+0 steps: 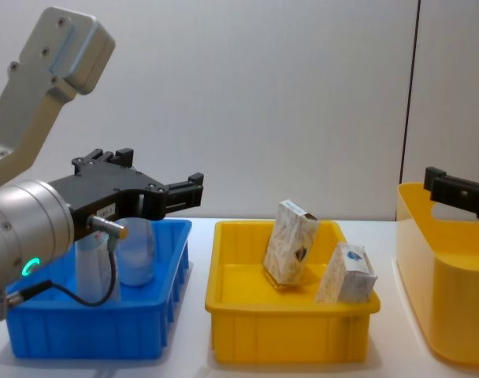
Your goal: Bimanual collaborative sorting of washing and personal care products
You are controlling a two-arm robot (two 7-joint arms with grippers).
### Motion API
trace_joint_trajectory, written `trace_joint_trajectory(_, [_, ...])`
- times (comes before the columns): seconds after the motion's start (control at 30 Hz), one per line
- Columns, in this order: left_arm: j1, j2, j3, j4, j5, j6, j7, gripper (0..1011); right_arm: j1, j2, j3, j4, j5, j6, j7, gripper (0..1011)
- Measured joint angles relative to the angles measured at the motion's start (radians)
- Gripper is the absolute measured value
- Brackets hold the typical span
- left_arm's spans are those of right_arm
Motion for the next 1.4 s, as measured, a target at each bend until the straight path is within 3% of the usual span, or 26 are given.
trace_joint_trajectory(1.2, [0.0, 0.0, 0.0, 0.0, 0.0, 0.0, 0.0, 1001, 0.0, -0.001, 0.0, 0.0, 0.0, 0.001, 0.0, 1003])
trace_joint_trajectory(1.4, [0.0, 0.0, 0.0, 0.0, 0.0, 0.0, 0.0, 1001, 0.01, -0.007, -0.004, 0.004, -0.001, 0.025, 0.0, 1003])
